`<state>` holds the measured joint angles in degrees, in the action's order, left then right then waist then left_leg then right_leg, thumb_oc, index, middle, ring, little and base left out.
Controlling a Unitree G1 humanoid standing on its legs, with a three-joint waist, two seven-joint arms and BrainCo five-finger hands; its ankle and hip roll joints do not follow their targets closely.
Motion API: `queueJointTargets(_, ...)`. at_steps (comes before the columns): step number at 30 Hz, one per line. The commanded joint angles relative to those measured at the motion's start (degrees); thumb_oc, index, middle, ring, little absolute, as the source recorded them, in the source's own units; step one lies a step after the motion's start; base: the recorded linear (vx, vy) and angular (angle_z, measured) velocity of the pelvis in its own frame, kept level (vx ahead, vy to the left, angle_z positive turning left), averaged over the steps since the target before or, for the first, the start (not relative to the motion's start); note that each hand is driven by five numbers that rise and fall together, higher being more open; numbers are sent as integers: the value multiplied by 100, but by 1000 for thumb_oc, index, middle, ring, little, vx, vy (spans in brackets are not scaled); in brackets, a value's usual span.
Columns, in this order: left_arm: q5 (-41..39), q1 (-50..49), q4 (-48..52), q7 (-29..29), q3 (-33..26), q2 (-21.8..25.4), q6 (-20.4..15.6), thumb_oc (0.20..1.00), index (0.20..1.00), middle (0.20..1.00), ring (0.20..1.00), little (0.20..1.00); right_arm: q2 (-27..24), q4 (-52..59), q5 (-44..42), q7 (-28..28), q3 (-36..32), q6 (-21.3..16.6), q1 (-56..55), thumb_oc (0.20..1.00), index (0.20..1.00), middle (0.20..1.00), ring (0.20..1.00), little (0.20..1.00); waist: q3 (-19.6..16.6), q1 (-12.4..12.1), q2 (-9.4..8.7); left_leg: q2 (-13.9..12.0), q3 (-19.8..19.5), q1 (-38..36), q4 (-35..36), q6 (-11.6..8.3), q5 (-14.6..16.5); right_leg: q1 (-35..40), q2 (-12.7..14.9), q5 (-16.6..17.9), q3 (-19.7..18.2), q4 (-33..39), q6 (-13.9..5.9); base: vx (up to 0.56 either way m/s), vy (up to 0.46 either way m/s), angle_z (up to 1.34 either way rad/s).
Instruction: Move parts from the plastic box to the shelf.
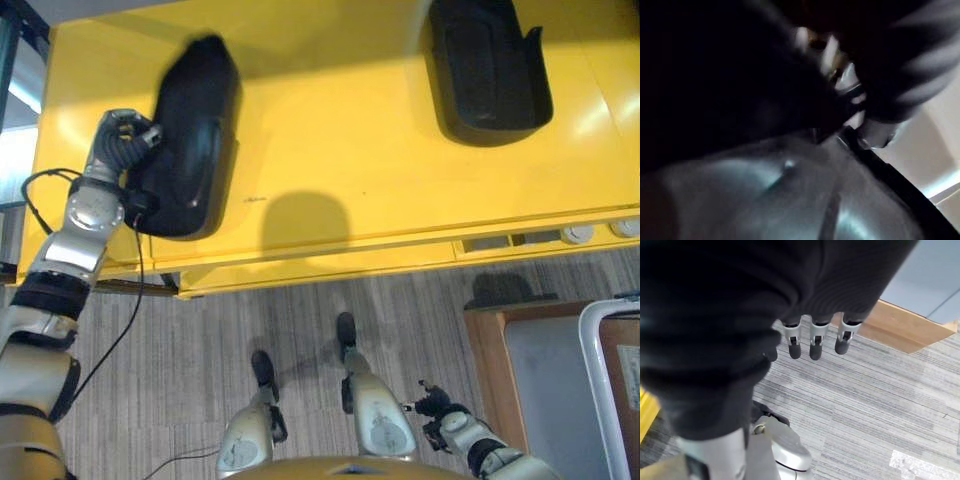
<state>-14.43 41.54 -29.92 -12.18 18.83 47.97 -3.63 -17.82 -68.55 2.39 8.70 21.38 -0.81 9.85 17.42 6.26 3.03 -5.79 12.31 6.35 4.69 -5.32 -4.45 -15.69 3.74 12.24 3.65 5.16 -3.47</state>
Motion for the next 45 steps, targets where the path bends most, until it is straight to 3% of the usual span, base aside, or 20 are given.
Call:
queueJointTargets(1,67,176,-216,-16,13,75,-37,1000,1000,1000,1000,1000,283,-207,-150,-214,135,14,63,1000,1000,1000,1000,1000,-224,7,121,-364,-409,153,31,-263,-218,489,400,-590,-209,-16,-578,15,13,5)
queueJointTargets(11,-443,388,-835,-355,-231,-857,32,1000,1000,1000,1000,1000,305,-423,41,-297,101,166,-144,1000,1000,1000,1000,1000,-597,84,31,-428,-338,-395,31,-237,-28,1037,375,-769,-131,-16,-550,28,3,2)
queueJointTargets(22,-1820,-164,-530,-275,-526,-1230,-116,1000,1000,1000,1000,1000,237,-480,256,-366,-28,300,-311,1000,1000,1000,1000,1000,-1175,67,-30,-430,-365,-909,31,-205,138,1624,394,-955,-17,-51,-543,32,7,1)
queueJointTargets(30,-1568,-910,-121,-240,-717,-1423,-17,1000,1000,1000,1000,1000,279,-442,340,-398,-75,288,-388,1000,1000,1000,1000,1000,-1323,24,-61,-410,-406,-1014,31,-183,183,1772,415,-1003,41,-60,-537,-1,3,1)
queueJointTargets(34,-1306,-1840,262,-26,-930,-1722,60,1000,1000,1000,1000,1000,350,-454,456,-470,-114,281,-513,1000,1000,1000,1000,1000,-1383,19,-108,-387,-404,-1054,31,-163,215,1829,434,-1028,32,-64,-523,-5,26,6)
queueJointTargets(45,-1554,-1988,292,160,-778,-2231,72,1000,1000,1000,1000,1000,389,-480,478,-494,-84,249,-528,1000,1000,1000,1000,1000,-1386,105,-162,-434,-323,-1023,31,-177,215,1771,393,-1012,-47,-44,-496,1,3,1)
